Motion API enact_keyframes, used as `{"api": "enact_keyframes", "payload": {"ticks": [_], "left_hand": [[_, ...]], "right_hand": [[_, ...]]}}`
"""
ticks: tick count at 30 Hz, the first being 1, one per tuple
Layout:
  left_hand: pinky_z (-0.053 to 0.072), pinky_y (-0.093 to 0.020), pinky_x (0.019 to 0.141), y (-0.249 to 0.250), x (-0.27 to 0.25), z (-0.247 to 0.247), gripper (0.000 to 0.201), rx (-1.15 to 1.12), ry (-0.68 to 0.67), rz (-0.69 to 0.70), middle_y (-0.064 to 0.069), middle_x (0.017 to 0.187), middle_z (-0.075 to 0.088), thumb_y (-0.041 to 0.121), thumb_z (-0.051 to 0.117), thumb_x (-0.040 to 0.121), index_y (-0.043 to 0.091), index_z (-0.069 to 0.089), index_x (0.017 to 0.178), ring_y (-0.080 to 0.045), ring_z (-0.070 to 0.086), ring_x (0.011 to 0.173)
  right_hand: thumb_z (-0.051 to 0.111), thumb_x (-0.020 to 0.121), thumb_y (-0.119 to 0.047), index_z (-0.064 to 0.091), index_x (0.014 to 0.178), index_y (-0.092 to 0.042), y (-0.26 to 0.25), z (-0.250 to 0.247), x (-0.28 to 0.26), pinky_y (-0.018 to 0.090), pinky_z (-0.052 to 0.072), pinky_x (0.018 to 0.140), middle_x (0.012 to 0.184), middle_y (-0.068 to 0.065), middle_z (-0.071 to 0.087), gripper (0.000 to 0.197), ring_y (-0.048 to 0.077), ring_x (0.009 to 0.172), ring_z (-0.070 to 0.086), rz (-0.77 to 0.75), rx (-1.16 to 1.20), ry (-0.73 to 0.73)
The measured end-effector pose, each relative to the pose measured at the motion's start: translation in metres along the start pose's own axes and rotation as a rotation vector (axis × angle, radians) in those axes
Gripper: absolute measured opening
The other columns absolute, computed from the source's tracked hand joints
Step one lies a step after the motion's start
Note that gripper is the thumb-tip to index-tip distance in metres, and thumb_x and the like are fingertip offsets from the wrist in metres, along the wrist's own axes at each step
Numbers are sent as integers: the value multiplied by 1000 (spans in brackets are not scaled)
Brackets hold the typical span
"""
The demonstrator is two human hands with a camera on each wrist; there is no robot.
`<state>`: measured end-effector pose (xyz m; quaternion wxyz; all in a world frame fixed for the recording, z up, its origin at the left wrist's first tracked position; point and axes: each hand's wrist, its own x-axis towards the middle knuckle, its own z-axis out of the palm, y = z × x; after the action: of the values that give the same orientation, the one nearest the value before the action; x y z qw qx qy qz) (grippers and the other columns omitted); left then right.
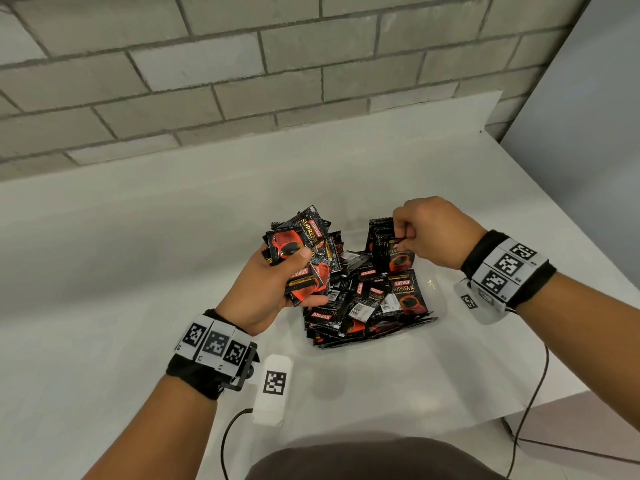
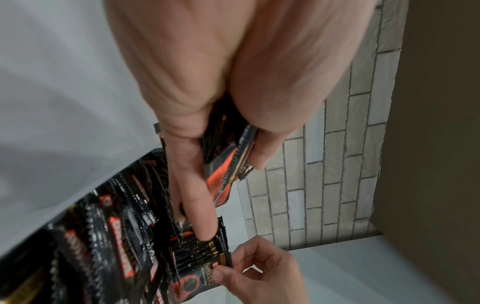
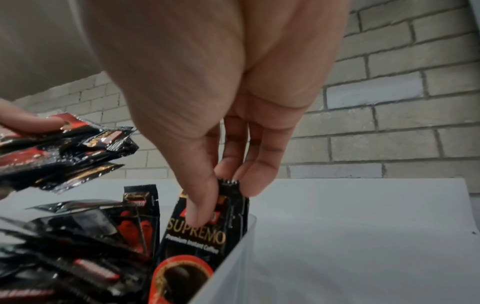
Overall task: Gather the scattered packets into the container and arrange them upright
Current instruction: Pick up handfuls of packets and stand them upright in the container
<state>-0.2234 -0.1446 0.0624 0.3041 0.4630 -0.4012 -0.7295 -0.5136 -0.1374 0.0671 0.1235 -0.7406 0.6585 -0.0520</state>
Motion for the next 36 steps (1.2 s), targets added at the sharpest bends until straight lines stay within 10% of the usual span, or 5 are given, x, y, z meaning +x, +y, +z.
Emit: {"api": "enact_keyframes", "payload": {"ticks": [11, 21, 27, 31, 36], "left_hand": [[64, -52, 72, 4, -6, 4, 34, 39, -82, 11, -14, 122, 73, 18, 62, 99, 13, 59, 132, -34, 75, 103], [63, -44, 59, 8, -19, 25, 45, 75, -289, -9, -15, 120, 74, 27, 62, 92, 17, 58, 136, -39, 75, 99], [62, -42, 58, 4, -20, 22, 44, 108, -285, -62, -14, 120, 74, 24, 66, 90, 14, 61, 132, -37, 75, 99], [63, -42, 58, 4, -20, 21, 40, 92, -244, -53, -16, 113, 76, 24, 65, 92, 14, 63, 130, -37, 76, 93], [62, -43, 59, 5, -15, 17, 34, 64, -174, -45, -18, 116, 75, 20, 62, 98, 11, 62, 131, -40, 76, 95]], "right_hand": [[87, 70, -40, 60, 94, -25, 3, -12, -2, 35, 49, 63, 83, -9, 55, 39, 17, 76, 57, 84, 12, 42], [79, 79, -43, 65, 107, -27, -64, -32, -26, 23, 53, 73, 95, -8, 66, 35, 12, 81, 65, -58, 654, 34], [80, 83, -14, 69, 90, -16, -61, -15, -25, 37, 60, 70, 82, 7, 66, 13, 20, 73, 63, 4, 827, 167], [71, 89, -3, 64, 90, -9, -61, -12, -30, 24, 57, 66, 82, 10, 67, 9, 22, 72, 64, 35, 891, 256], [69, 93, -6, 64, 97, -11, -47, -17, -31, 54, 60, 67, 77, 6, 66, 8, 31, 65, 66, 164, 1084, 319]]}}
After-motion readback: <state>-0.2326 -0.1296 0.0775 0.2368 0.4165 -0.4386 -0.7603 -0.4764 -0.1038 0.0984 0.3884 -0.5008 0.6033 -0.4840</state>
